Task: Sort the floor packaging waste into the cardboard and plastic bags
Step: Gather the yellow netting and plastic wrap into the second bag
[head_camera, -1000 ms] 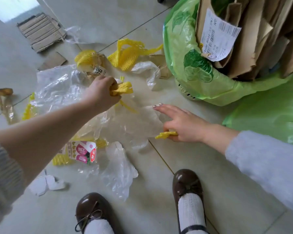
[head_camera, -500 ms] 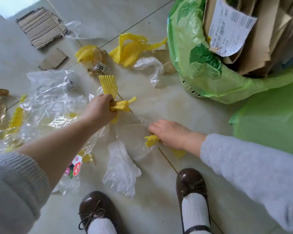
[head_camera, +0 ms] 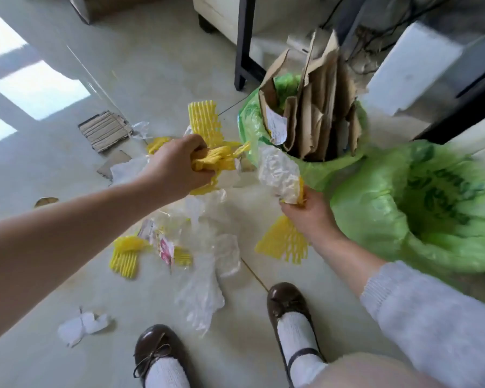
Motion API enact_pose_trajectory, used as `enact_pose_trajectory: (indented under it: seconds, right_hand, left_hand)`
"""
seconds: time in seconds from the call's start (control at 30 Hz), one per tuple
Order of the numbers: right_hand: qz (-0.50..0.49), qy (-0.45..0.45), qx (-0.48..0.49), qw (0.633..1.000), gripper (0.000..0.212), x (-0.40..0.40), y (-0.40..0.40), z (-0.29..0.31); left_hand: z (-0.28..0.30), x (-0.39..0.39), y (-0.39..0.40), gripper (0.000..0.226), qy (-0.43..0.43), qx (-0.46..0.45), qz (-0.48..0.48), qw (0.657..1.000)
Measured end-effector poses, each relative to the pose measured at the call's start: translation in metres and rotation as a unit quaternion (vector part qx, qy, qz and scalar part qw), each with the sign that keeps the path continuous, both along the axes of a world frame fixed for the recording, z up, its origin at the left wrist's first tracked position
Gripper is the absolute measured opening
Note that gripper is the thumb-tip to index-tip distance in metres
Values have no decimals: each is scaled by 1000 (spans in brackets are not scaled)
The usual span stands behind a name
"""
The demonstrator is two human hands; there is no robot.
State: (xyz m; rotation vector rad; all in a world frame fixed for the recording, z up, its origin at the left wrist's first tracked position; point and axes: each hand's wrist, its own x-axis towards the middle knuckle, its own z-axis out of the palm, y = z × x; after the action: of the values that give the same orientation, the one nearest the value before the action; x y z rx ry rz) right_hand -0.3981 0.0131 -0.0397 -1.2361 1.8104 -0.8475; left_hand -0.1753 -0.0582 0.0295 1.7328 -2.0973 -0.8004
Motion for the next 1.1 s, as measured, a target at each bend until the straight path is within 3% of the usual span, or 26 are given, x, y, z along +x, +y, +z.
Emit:
enact_pose_trajectory:
  seconds: [0.3,0.7,0.8,0.93,1.1]
  right_hand:
    - [-104,-7,-83,991,14,-81,65,114]
    - [-270,5,-161,949,5,-209,127,205]
    - [-308,-10,-180,934,24,-231,132,212]
    - [-340,-27,-192,920,18,-253,133,201]
    - [-369,-54,-161,914,24,-264,118,163]
  left_hand:
    - [138,-102,46,24,75,-88,-82,990]
    - [244,-304,103,25,178,-175,-226,942]
    - [252,-337,108,24,216,-194,-231,929]
    - [228,-358,102,24,244,-190,-209,928]
    - [153,-355,84,27,245,-137,-165,946]
